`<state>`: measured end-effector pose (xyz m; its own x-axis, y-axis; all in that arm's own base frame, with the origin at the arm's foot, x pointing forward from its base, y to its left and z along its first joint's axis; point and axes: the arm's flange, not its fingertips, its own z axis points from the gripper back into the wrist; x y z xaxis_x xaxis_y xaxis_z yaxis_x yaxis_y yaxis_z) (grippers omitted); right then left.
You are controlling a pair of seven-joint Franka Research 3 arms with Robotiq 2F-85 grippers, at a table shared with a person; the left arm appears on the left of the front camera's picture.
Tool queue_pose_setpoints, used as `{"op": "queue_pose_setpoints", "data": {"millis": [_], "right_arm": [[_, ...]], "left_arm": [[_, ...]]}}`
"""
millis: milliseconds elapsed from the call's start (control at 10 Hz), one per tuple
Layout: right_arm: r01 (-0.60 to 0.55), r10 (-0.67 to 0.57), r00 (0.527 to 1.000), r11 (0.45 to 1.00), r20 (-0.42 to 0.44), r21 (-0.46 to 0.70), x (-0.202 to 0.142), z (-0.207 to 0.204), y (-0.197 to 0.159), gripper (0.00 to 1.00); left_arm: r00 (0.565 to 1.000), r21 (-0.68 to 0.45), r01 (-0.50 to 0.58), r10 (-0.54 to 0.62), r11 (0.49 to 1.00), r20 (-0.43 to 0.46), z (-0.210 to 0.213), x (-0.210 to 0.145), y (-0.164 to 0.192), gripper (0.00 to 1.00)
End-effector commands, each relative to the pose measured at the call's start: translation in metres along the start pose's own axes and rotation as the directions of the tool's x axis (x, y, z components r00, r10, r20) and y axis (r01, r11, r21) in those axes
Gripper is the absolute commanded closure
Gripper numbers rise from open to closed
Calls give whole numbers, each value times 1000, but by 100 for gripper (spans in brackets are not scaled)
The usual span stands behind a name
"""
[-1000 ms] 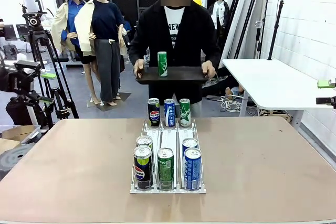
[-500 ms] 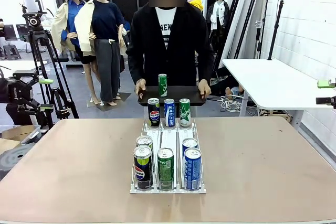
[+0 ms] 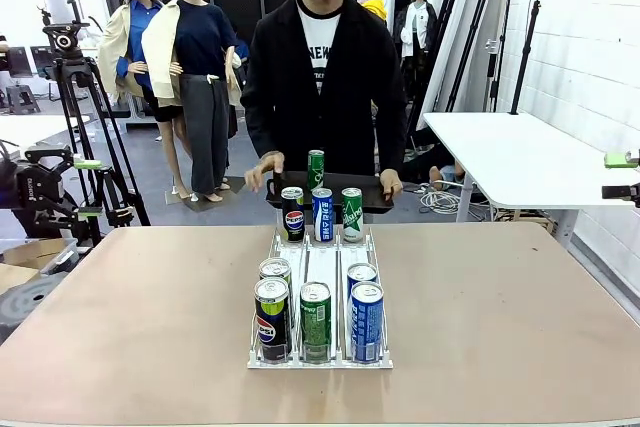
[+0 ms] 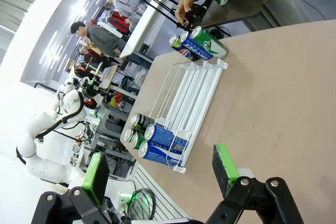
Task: Retrieve and hand over the desired beverage to the person.
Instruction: Pick up another can of the same type that the person held from the Automatic Can Dispenser.
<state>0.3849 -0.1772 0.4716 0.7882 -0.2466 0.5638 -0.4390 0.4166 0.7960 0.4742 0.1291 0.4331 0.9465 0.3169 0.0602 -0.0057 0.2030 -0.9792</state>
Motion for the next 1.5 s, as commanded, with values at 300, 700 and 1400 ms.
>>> {"op": "queue_pose_setpoints", "data": {"millis": [300, 700, 1400], "right_arm": [[6, -6, 1000, 1000, 0, 4, -1, 0, 0, 0], [6, -6, 1000, 1000, 0, 4, -1, 0, 0, 0], [6, -6, 1000, 1000, 0, 4, -1, 0, 0, 0]], "left_arm": [[1000, 20, -4, 4, 1000, 12, -3, 2, 4, 0], [1000, 20, -4, 4, 1000, 12, -3, 2, 4, 0], [1000, 20, -4, 4, 1000, 12, -3, 2, 4, 0]]}}
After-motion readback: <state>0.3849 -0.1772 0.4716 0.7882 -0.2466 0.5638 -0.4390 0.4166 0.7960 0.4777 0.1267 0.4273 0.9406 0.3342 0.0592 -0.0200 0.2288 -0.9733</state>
